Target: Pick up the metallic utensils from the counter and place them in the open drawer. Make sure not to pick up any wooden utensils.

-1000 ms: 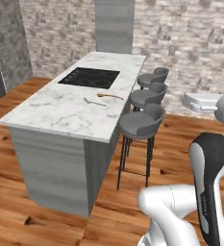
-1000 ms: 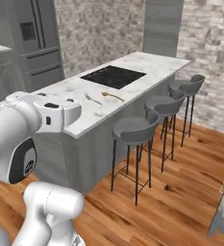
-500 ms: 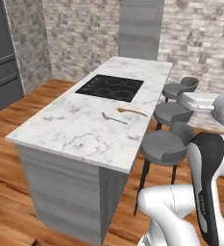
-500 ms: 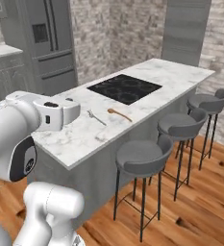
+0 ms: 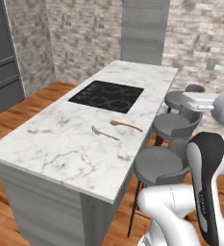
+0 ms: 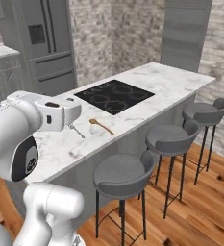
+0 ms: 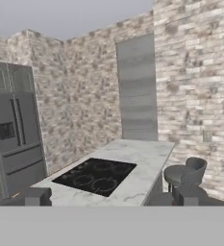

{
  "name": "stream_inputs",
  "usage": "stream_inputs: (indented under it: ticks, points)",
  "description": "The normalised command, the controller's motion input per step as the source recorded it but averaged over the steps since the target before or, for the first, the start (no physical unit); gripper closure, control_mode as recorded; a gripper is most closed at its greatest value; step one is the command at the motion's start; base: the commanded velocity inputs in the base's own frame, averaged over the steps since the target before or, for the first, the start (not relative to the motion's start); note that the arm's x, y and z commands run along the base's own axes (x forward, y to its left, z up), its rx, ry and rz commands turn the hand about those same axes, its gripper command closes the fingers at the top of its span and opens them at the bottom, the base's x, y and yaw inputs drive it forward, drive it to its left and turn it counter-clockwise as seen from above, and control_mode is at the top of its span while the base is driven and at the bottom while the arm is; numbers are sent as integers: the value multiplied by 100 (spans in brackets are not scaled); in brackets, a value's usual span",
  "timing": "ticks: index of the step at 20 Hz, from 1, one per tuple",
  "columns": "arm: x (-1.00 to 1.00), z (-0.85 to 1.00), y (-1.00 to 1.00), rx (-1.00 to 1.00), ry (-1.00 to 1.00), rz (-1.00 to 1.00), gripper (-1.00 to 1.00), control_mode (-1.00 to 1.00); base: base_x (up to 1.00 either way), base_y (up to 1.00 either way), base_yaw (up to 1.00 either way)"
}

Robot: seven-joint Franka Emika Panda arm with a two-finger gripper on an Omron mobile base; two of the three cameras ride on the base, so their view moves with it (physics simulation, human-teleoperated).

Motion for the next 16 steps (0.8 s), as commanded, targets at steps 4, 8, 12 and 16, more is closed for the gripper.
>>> stream_inputs:
  ticks: [4,8,12,16]
  points:
    - [0,0,0,0,0,0,-100,100,8,-72,11]
    - [0,0,0,0,0,0,-100,100,18,-44,8]
    - [0,0,0,0,0,0,-100,100,72,-17,6]
    - [0,0,0,0,0,0,-100,100,92,-33,13]
